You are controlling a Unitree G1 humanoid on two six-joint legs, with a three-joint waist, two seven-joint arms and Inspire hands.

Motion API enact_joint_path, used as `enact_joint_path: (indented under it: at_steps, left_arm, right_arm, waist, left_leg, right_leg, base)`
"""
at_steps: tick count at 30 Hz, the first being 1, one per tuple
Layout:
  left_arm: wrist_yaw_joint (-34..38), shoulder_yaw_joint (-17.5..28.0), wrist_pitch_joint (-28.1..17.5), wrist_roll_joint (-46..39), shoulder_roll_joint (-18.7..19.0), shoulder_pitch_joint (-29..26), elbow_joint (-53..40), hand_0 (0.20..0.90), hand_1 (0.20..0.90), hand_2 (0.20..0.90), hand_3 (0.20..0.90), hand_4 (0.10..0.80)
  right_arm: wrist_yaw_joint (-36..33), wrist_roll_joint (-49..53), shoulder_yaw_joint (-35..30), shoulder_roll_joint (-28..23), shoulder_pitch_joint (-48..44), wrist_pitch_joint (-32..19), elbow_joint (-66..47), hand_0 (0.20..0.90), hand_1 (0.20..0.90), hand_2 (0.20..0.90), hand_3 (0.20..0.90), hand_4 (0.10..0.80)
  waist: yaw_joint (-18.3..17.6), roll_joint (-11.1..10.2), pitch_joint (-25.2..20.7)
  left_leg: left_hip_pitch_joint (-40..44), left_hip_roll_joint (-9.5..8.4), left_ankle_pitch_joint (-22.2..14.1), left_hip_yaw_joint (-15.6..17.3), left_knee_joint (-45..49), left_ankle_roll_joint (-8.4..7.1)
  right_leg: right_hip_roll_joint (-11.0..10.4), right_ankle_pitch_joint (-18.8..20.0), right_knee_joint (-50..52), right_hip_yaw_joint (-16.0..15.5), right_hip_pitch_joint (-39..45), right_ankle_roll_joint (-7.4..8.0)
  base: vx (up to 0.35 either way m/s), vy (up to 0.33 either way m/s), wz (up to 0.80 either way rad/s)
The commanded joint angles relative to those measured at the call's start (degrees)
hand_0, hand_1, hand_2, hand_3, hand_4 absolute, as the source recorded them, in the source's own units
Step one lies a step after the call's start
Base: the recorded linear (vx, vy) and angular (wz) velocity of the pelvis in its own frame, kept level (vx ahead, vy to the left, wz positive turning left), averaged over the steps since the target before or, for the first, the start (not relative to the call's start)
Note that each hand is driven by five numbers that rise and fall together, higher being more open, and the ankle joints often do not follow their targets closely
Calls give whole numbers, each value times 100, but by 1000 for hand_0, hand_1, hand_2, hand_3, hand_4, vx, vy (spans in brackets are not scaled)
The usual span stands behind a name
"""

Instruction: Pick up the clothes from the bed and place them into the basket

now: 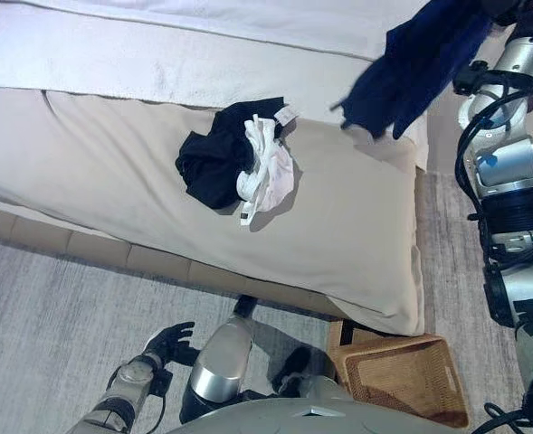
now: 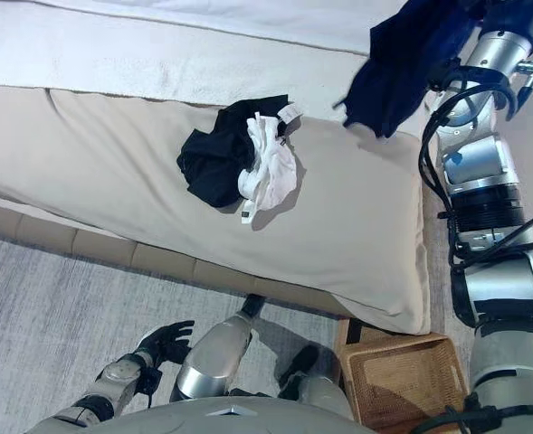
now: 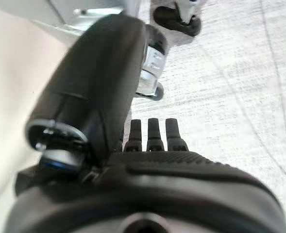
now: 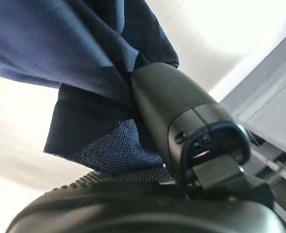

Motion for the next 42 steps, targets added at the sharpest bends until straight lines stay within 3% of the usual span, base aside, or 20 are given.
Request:
enact_joint_path:
  at_steps: [1, 9, 14, 18, 28, 36, 37, 42]
  left_arm:
    - [-27, -111, 111, 267, 187, 528, 503, 900, 900, 900, 900, 800]
    - [-205, -87, 488, 395, 297, 413, 271, 900, 900, 900, 900, 800]
    - [-286, -130, 726, 340, 419, 144, -75, 900, 900, 900, 900, 800]
    - [-280, -210, 744, 280, 379, -2, -316, 900, 900, 900, 900, 800]
    - [-402, -298, 557, 548, 292, 27, -488, 900, 900, 900, 900, 800]
    - [-163, -556, 598, 60, 402, -561, -545, 900, 900, 900, 900, 800]
    - [-29, -634, 554, -154, 435, -824, -611, 900, 900, 900, 900, 800]
    - [223, -764, 354, -803, 584, -1245, -1018, 900, 900, 900, 900, 800]
  right_arm:
    - [-441, 8, -176, -929, 24, -393, -635, 300, 300, 300, 200, 100]
    - [-46, 301, -820, -1186, 1125, -364, -1207, 300, 300, 300, 200, 100]
    - [1280, 443, -1011, -1277, 2013, 202, -1097, 300, 300, 300, 200, 100]
    - [1808, 362, -1164, -1189, 2567, 467, -1020, 300, 300, 300, 200, 100]
    - [2989, -439, -1021, -831, 3324, 627, -764, 300, 300, 300, 200, 100]
    - [2892, -387, -457, -809, 2749, 869, 73, 300, 300, 300, 200, 100]
    - [2721, -374, -310, -780, 2479, 981, 396, 300, 300, 300, 200, 100]
    - [2302, -363, 169, -698, 1965, 1389, 1397, 300, 300, 300, 200, 100]
  waist:
    - [-350, -74, -1331]
    - [-1106, 144, -1529]
    - [-1585, 211, -1511]
    - [-1889, 244, -1432]
    - [-2148, 279, -1229]
    - [-2203, 381, -401]
    - [-2233, 437, -3]
    - [-2259, 705, 732]
  left_leg:
    - [860, 110, -440, 441, -1050, 439]
    - [1241, 214, -707, 1082, -1009, 541]
    - [1412, 269, -783, 1483, -1044, 535]
    - [1465, 284, -885, 1718, -958, 552]
    - [1423, 308, -1112, 2012, -571, 541]
    - [413, 429, -1256, 2059, 448, 516]
    - [-16, 463, -1281, 2041, 831, 508]
    - [-1202, 483, -1243, 1939, 1656, 471]
  right_leg:
    - [-45, 107, 409, 430, -150, 172]
    - [86, 95, 404, 1057, -357, 150]
    - [176, 141, 329, 1423, -419, 129]
    - [235, 216, 243, 1782, -473, 103]
    - [245, 495, -57, 2209, -529, 154]
    - [136, 395, 610, 2164, -1404, 67]
    - [115, 358, 900, 2126, -1780, 9]
    - [95, 174, 1816, 1915, -2940, -177]
  base:
    - [-24, -29, -42]
    - [-42, -33, -63]
    - [-25, -110, -66]
    - [-10, -131, -55]
    - [35, -142, -29]
    - [-155, -135, -10]
    - [-274, -137, -9]
    - [-242, -109, -12]
